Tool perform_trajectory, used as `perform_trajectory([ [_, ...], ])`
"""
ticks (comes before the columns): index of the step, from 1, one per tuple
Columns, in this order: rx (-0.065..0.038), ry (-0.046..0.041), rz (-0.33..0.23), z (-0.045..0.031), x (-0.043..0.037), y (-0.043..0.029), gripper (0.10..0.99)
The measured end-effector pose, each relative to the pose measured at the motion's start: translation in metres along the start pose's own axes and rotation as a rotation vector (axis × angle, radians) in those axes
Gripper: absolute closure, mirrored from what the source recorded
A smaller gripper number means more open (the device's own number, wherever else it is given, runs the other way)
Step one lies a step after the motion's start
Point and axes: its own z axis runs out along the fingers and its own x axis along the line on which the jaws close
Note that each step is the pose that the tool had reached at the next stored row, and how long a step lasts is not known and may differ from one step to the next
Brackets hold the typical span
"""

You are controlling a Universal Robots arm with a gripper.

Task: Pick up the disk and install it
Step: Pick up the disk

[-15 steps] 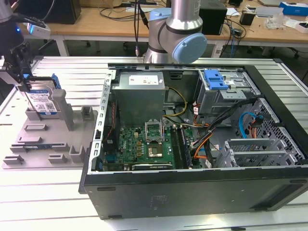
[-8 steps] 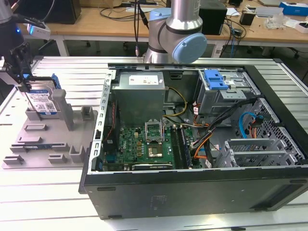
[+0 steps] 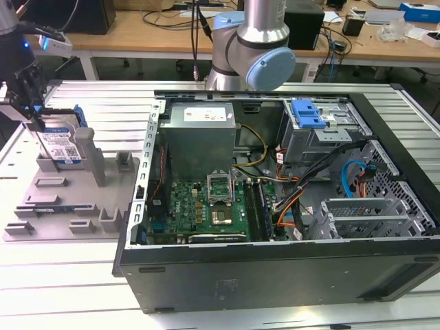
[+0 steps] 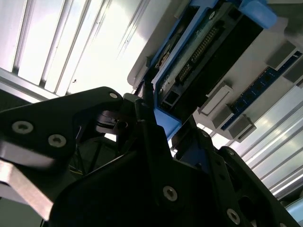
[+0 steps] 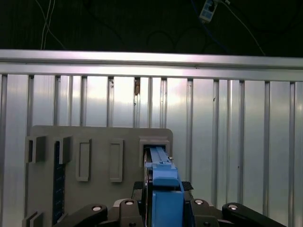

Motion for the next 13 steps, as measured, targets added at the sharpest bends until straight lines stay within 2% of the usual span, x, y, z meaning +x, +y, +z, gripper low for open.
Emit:
perform_trajectory([
  [13, 0.0, 0.0, 0.0, 0.0003, 0.0, 0.0002, 0.718],
])
